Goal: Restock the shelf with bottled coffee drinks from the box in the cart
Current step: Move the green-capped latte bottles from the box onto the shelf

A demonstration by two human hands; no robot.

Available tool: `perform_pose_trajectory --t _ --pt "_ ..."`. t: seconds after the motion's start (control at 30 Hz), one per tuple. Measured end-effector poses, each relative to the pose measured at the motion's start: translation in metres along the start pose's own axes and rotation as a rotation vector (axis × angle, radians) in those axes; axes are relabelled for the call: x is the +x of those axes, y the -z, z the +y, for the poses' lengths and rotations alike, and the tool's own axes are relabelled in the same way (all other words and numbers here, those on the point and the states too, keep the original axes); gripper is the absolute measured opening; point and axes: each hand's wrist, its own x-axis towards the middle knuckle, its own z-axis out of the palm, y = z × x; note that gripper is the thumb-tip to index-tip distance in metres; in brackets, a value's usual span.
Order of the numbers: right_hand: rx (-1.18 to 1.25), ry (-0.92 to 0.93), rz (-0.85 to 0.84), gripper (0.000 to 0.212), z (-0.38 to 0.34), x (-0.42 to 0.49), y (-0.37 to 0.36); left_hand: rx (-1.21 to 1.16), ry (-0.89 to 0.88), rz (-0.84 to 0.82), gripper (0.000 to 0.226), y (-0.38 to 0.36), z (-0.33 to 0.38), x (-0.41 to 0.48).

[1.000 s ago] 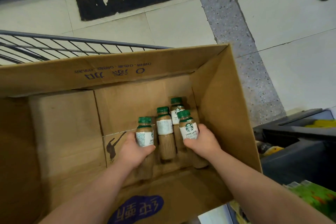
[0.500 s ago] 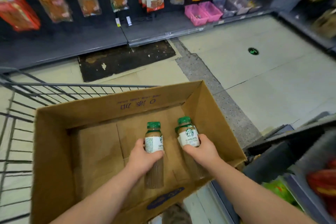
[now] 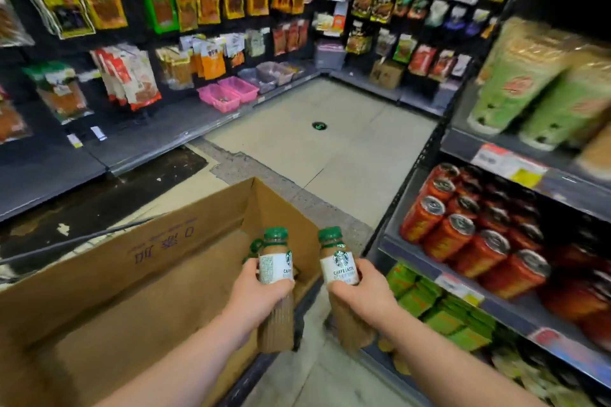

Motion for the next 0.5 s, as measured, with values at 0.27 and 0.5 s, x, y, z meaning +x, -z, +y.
perform_pose_trajectory --t 0.27,0.5 --pt "0.176 -0.142 0.281 0.04 0.065 -0.081 0.077 0.114 -0.162 -0.281 0.04 -0.097 0.036 -0.057" --pt "0.251 -0.236 0.498 0.028 0.146 -0.188 0.14 0.182 -0.248 -0.485 0.036 -0.196 0.043 -0.148"
